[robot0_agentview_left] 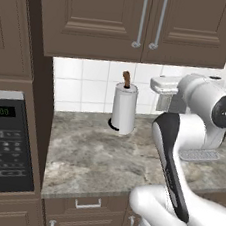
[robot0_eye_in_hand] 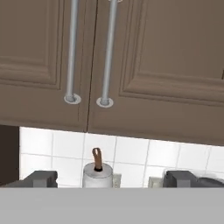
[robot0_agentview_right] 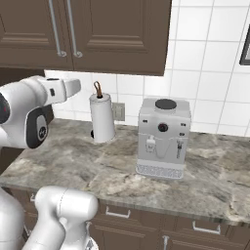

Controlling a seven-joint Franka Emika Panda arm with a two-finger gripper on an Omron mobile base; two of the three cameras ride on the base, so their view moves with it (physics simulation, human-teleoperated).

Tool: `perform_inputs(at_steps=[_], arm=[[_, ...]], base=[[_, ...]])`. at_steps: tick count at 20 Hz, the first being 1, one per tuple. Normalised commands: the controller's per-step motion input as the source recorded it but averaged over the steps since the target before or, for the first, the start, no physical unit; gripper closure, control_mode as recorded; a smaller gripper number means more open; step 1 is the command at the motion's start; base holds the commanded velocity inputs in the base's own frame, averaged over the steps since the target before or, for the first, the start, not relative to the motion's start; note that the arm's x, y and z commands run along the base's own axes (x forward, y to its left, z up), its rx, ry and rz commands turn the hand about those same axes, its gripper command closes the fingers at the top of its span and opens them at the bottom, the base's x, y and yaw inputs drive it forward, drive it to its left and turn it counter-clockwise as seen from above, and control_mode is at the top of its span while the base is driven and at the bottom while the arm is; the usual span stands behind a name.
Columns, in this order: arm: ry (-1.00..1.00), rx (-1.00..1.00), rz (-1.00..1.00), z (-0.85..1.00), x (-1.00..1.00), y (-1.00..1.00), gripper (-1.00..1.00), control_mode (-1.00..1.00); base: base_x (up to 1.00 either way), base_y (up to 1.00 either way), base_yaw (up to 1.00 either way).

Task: The dining table condiment station is running low on oil/vinegar bottle. Refill the condiment station by opening the cabinet and taking the oil/vinegar bottle from the cabinet and placing it on the dining table.

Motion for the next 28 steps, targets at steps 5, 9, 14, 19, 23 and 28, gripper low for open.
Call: perform_inputs(at_steps=[5, 9, 14, 19, 23, 28], arm=[[-0.24, 0.03, 0.0, 0.48, 0.12, 0.0, -1.0, -1.0], [-0.09, 0.03, 0.02, 0.36, 0.34, 0.0, -1.0, -1.0], [-0.07, 0.03, 0.02, 0.34, 0.42, 0.0, -1.0, -1.0], [-0.1, 0.02, 0.02, 0.32, 0.39, 0.0, -1.0, -1.0], [-0.06, 0.02, 0.0, 0.16, 0.43, 0.0, -1.0, -1.0], [0.0, 0.02, 0.0, 0.01, 0.56, 0.02, -1.0, -1.0]], base=[[0.0, 0.0, 0.0], [0.0, 0.0, 0.0], [0.0, 0.0, 0.0], [0.0, 0.0, 0.0], [0.0, 0.0, 0.0], [0.0, 0.0, 0.0]])
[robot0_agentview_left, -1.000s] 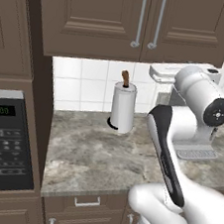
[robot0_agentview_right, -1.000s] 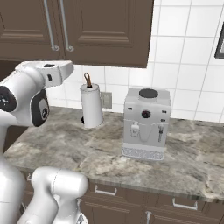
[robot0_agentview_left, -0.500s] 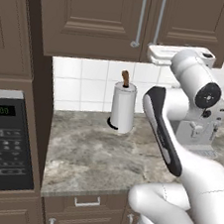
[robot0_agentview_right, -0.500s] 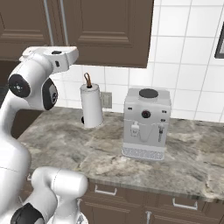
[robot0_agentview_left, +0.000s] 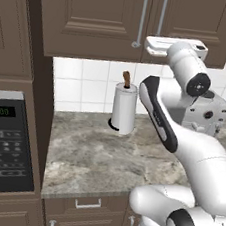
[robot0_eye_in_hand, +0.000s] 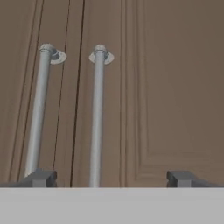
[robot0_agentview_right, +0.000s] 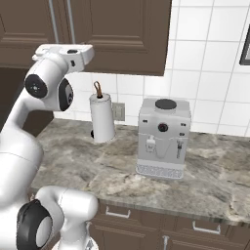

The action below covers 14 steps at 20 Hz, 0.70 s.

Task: The dining table condiment station is running low on oil/vinegar bottle. Refill the condiment station by opening the cabinet and taking the oil/vinegar bottle from the cabinet and placing it on the dining table.

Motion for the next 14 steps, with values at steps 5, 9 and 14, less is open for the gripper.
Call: perform_inputs(at_steps=[5, 9, 14], arm=[[0.0, 0.0, 0.0, 0.01, 0.62, 0.03, -1.0, -1.0], [-0.01, 0.01, 0.0, 0.01, 0.62, 0.0, -1.0, -1.0], [0.0, 0.01, 0.0, 0.0, 0.59, 0.0, -1.0, -1.0]], base=[[0.0, 0.0, 0.0], [0.0, 0.0, 0.0], [0.0, 0.0, 0.0]])
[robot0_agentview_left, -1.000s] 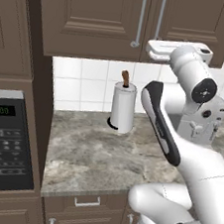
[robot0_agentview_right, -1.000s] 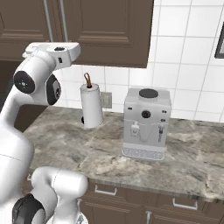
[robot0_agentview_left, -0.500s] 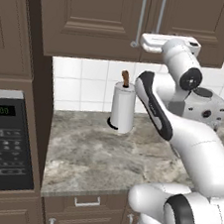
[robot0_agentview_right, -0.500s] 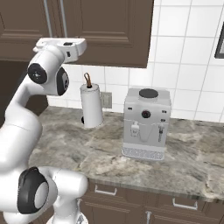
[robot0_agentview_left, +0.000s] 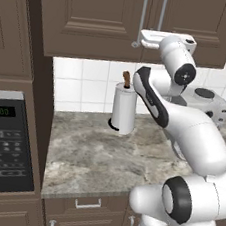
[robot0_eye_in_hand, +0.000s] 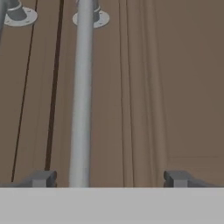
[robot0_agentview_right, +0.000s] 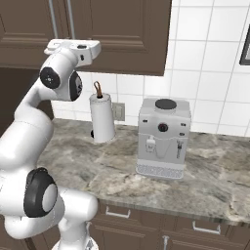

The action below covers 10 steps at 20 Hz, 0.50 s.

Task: The dining table condiment station is running low on oil/vinegar bottle. Refill the condiment station by opening the cabinet and taking the oil/vinegar bottle from the cabinet and placing it on the dining table.

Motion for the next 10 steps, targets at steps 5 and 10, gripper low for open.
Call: perform_inputs(at_steps=[5, 10], arm=[[0.0, 0.01, 0.0, 0.0, 0.59, 0.0, -1.0, -1.0], [0.01, 0.0, 0.0, 0.0, 0.33, 0.0, 1.0, -1.0]], base=[[0.0, 0.0, 0.0], [0.0, 0.0, 0.0]])
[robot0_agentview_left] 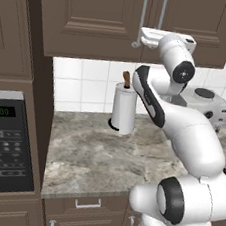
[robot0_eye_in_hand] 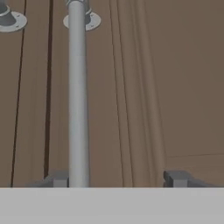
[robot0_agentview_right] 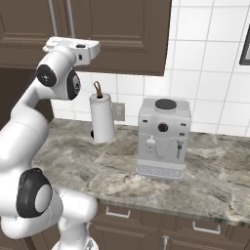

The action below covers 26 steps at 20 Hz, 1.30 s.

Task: The dining table condiment station is running low on oil/vinegar bottle. Refill the condiment station by opening the cabinet and taking the oil/vinegar bottle from the cabinet and placing it on the dining table.

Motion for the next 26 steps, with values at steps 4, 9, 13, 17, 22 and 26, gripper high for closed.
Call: perform_inputs(at_steps=[4, 9, 13, 17, 22, 26], arm=[[0.01, 0.0, 0.0, 0.0, 0.01, 0.0, 1.0, -1.0], [0.0, 0.0, 0.0, 0.0, 0.0, 0.0, 1.0, -1.0], [0.0, 0.0, -0.01, 0.0, -0.21, -0.06, 1.0, -1.0], [0.0, 0.01, -0.12, 0.01, -0.76, -0.38, 1.0, -1.0], [0.0, 0.04, -0.2, 0.13, -1.0, -0.61, 1.0, -1.0], [0.0, 0.09, -0.25, 0.22, -1.0, -0.75, 1.0, -1.0]], base=[[0.0, 0.0, 0.0], [0.0, 0.0, 0.0], [0.0, 0.0, 0.0], [0.0, 0.0, 0.0], [0.0, 0.0, 0.0], [0.0, 0.0, 0.0]])
